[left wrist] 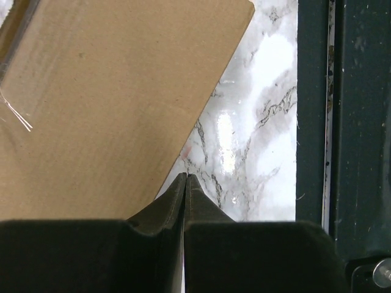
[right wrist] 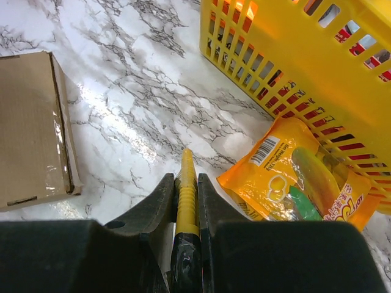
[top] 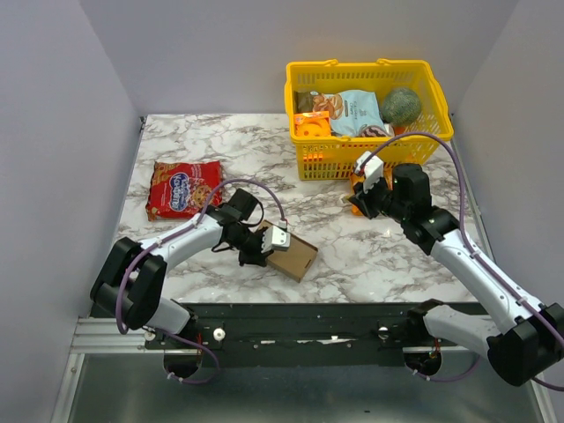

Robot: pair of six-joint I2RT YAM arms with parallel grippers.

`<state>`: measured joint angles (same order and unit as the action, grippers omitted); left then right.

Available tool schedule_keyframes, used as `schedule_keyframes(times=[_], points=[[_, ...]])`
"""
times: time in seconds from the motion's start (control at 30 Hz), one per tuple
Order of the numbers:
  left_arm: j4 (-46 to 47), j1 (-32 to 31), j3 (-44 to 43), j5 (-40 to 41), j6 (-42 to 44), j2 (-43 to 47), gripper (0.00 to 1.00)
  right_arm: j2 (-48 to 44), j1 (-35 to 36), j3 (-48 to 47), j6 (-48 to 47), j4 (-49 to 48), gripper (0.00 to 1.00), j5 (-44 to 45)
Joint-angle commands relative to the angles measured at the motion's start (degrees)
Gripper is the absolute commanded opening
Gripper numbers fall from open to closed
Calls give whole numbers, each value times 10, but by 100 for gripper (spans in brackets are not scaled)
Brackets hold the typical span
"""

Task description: Unpack the express box

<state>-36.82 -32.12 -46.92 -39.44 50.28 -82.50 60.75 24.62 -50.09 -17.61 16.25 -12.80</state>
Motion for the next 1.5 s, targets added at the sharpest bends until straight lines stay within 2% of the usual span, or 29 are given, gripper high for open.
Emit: schedule_keyframes(times=[0.0, 0.17, 0.53, 0.97, 1.47], points=[[17, -2, -1, 6, -4, 1, 9, 2, -4, -15, -4, -11, 0, -12], [0, -2, -20, -16, -13, 30, 9, 2, -4, -12, -6, -10, 0, -12], [28, -2, -23, -15, -30, 9, 9, 4, -4, -5, -5, -17, 0, -16], [-11, -1, -55, -40, -11, 23, 7, -11, -4, 10, -4, -11, 0, -15], [3, -2, -13, 3, 15, -2, 5, -13, -4, 10, -4, -9, 0, -14]])
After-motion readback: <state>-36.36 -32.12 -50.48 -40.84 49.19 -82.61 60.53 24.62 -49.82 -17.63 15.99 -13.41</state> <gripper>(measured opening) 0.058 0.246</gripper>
